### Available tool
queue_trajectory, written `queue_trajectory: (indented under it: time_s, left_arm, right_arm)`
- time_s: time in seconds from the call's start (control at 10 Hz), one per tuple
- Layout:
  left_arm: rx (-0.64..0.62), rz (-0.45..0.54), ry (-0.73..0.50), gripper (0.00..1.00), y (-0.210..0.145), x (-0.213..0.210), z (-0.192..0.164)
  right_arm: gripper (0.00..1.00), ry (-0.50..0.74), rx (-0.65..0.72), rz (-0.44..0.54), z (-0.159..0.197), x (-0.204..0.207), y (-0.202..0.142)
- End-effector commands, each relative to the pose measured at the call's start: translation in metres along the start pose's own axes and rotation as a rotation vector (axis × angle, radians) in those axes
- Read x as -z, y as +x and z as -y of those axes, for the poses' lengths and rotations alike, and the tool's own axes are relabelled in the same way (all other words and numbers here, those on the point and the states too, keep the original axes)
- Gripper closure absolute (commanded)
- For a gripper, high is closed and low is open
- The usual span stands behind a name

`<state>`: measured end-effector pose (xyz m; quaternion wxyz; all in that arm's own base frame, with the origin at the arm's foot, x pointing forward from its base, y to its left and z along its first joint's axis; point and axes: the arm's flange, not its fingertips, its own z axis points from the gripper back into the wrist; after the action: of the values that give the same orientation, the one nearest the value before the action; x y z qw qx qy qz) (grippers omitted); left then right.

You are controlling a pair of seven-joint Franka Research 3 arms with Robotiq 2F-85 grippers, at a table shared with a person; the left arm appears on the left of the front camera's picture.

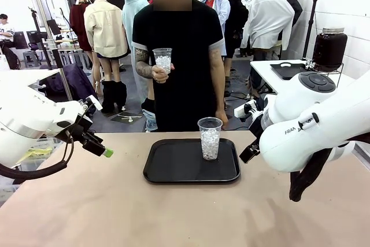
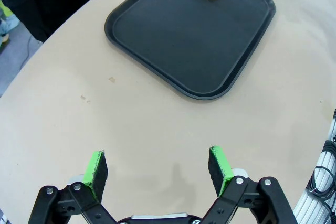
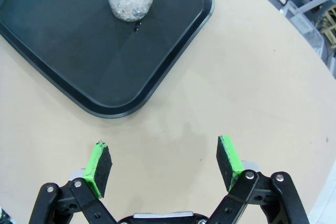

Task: Pour the drink into the iced cup.
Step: Pick up the iced cup indicated by the human and present it to them.

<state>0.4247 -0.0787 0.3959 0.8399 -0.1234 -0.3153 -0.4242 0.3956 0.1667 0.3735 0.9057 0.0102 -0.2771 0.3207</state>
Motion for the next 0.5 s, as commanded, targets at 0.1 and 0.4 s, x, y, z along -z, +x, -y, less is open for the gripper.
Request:
queue_trajectory:
  time_s: [0.1,0.4]
  left_arm:
    - [0.002,0.012,0.004,0.0,-0.0003,0.001,-0.0027]
    - [0.002,0.012,0.004,0.0,-0.0003,0.001,-0.0027]
  right_arm:
    - [0.0,0.001,0.0,0.0,-0.0008,-0.0001,-0.0002]
    - [0.0,0.001,0.0,0.0,-0.0008,-0.0001,-0.0002]
